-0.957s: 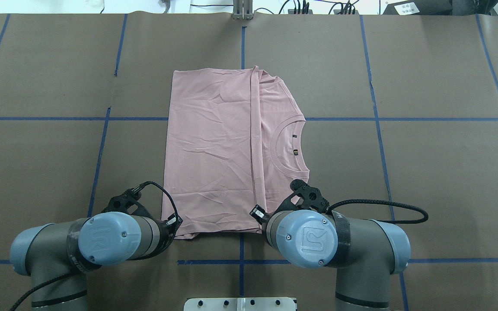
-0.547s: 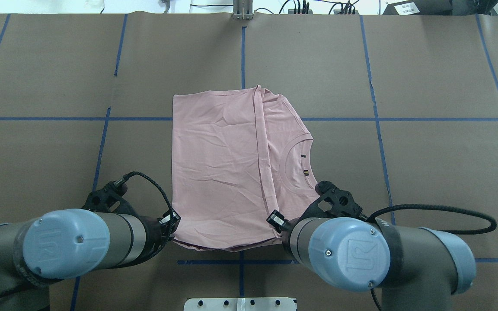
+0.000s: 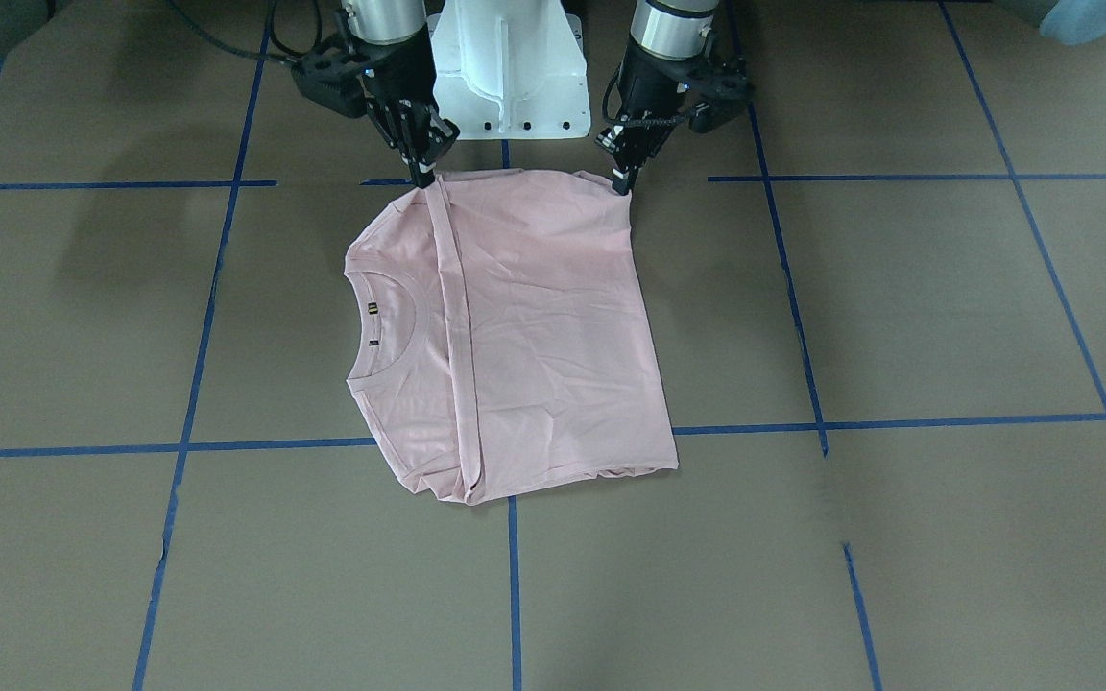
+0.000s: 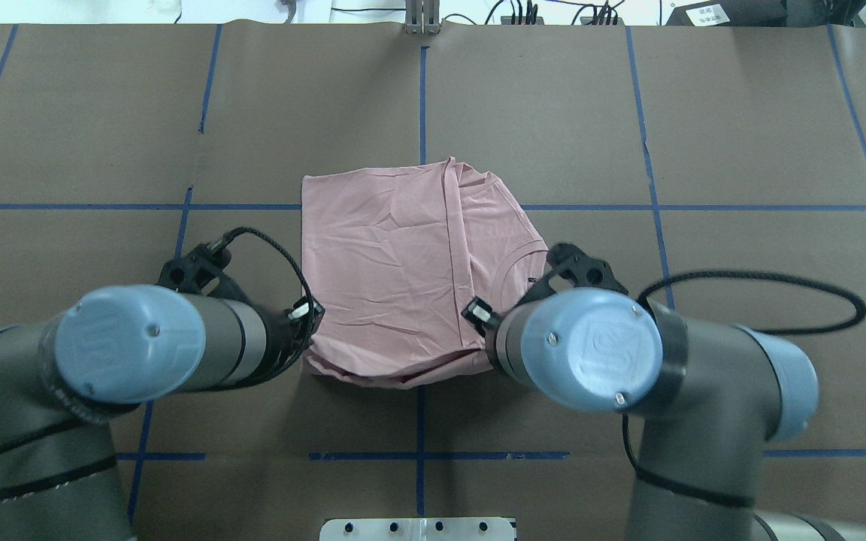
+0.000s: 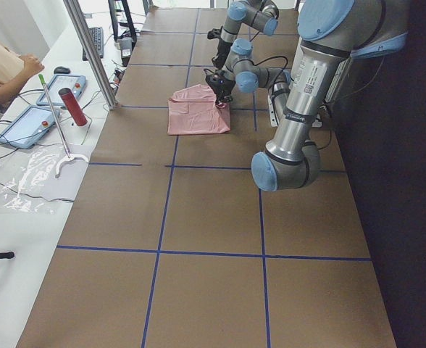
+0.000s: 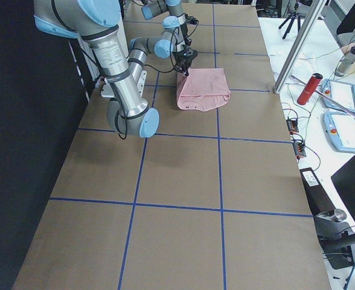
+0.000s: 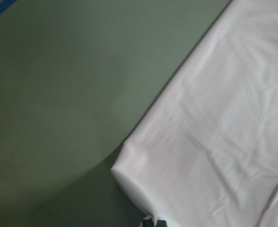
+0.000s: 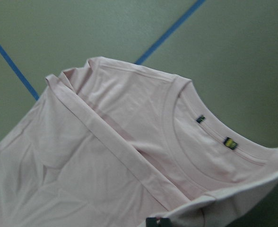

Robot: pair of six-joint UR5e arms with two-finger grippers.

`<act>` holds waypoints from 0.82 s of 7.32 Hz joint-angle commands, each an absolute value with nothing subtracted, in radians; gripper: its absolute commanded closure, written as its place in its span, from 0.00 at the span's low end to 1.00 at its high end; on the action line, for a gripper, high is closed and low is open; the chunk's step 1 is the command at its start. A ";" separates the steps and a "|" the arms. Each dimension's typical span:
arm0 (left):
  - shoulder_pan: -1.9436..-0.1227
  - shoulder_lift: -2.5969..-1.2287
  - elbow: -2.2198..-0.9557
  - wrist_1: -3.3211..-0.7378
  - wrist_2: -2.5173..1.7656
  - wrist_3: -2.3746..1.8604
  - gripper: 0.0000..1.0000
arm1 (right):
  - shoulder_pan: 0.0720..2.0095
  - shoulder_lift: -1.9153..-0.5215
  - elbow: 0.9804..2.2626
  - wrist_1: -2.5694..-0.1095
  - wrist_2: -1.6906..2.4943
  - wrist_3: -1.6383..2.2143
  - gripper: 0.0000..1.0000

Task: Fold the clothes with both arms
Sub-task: 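Lift the near edge with both grippers and fold it toward the far edge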

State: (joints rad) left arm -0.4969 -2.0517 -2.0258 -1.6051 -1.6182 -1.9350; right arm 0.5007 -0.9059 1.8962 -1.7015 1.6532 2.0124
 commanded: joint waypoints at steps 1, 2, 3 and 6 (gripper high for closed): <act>-0.575 -2.097 -1.827 -1.757 -1.611 -1.858 1.00 | 0.632 -0.746 1.557 -1.551 1.738 1.979 1.00; -0.604 -2.136 -1.725 -1.831 -1.594 -1.814 1.00 | 0.658 -0.739 1.498 -1.520 1.750 1.947 1.00; -0.623 -2.166 -1.656 -1.863 -1.570 -1.746 1.00 | 0.667 -0.718 1.412 -1.476 1.752 1.915 1.00; -0.647 -2.184 -1.559 -1.929 -1.536 -1.690 1.00 | 0.699 -0.653 1.252 -1.364 1.764 1.898 1.00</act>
State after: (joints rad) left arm -0.6418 -2.1808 -1.5981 -1.8914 -1.5424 -1.7043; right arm 0.6875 -0.6678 1.2870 -1.3849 1.7537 1.9126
